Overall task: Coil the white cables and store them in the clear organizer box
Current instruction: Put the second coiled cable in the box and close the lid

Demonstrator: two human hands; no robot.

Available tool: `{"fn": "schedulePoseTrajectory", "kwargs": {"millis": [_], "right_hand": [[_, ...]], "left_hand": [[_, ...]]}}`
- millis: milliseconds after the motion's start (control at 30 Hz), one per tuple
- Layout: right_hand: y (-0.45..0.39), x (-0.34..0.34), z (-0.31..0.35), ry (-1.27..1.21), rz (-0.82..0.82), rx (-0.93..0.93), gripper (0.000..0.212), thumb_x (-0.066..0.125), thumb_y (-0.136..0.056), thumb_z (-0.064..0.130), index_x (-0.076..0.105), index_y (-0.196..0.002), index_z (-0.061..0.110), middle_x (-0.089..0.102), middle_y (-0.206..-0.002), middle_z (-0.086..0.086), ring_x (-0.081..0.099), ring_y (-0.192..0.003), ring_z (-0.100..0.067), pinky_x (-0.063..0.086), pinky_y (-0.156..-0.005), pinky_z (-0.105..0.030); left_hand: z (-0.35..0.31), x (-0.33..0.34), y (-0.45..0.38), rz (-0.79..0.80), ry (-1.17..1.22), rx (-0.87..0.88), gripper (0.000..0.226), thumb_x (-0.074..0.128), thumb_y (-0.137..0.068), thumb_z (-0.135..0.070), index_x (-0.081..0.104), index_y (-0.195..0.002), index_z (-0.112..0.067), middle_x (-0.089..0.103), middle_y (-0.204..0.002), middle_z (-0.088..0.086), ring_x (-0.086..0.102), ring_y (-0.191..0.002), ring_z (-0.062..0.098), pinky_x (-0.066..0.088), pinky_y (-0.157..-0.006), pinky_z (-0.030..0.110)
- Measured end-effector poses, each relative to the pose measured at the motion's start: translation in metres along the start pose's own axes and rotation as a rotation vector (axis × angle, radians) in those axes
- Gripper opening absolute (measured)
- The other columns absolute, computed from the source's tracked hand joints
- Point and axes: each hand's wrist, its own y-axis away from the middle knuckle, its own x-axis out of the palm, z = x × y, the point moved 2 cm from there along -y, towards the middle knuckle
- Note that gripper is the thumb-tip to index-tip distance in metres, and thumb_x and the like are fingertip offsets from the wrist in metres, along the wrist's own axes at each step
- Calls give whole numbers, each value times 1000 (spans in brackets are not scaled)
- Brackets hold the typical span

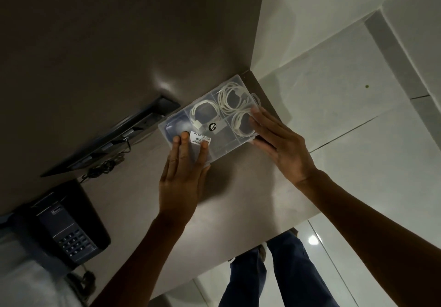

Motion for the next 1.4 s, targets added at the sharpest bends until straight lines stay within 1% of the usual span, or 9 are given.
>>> {"fn": "schedulePoseTrajectory", "kwargs": {"millis": [133,267,400,500,667,767,833,1100,1400], "right_hand": [[-1,3,6,-53,-12,50,73,80,-92,-1,43,-155,-6,43,-166,-18,37,-157,-24,39,-123,-26],[-2,1,14,183,-57,10,75,84,-93,29,50,-154,2,46,-164,-14,38,-156,-31,45,-122,-46],[-4,17,29,381,-68,-49,79,70,-98,56,46,-158,11,40,-169,-13,29,-160,-38,30,-127,-59],[-7,39,42,311,-74,-89,75,73,-99,49,44,-159,15,38,-169,-17,27,-160,-40,31,-125,-61],[-9,62,47,336,-71,-96,83,68,-97,62,40,-163,21,26,-174,-15,16,-164,-34,19,-132,-54],[-10,67,42,365,-77,-111,85,65,-97,66,37,-164,22,25,-175,-13,16,-164,-32,19,-132,-53],[-8,72,41,376,-102,-113,84,63,-97,68,39,-163,21,27,-175,-11,20,-163,-30,20,-131,-52],[-6,81,32,376,-181,-157,84,66,-95,66,44,-161,18,37,-171,-8,31,-160,-26,27,-128,-50],[-7,80,37,459,-192,-176,78,64,-97,64,49,-157,17,42,-168,-8,36,-158,-26,32,-126,-51]], "left_hand": [[-4,3,1,2,5,-19,53,60,-105,-34,51,-153,-13,40,-160,30,38,-150,47,43,-115,52],[-6,0,2,-6,-20,0,50,50,-108,-37,51,-153,-13,39,-161,29,37,-151,46,38,-118,51],[-9,-8,1,-15,127,-87,47,53,-106,-36,55,-150,-19,39,-164,22,35,-153,40,44,-119,51],[2,-15,-1,-92,220,23,47,61,-102,-34,62,-144,-12,47,-159,21,43,-150,37,45,-118,45],[30,-16,-5,27,282,-5,75,68,-92,-46,49,-152,-5,48,-160,15,49,-146,30,46,-117,45],[31,-7,-2,56,290,-4,69,57,-101,-44,46,-154,-3,46,-161,15,48,-148,31,47,-118,48],[26,0,3,20,264,1,64,65,-102,-31,44,-155,-1,41,-165,16,40,-153,31,46,-118,47],[20,-6,4,-46,316,-71,73,79,-90,-21,47,-153,-4,32,-165,2,32,-155,18,26,-128,21],[17,-4,5,-23,327,-96,76,80,-90,-22,44,-155,-3,35,-166,8,33,-156,24,31,-127,29]]}}
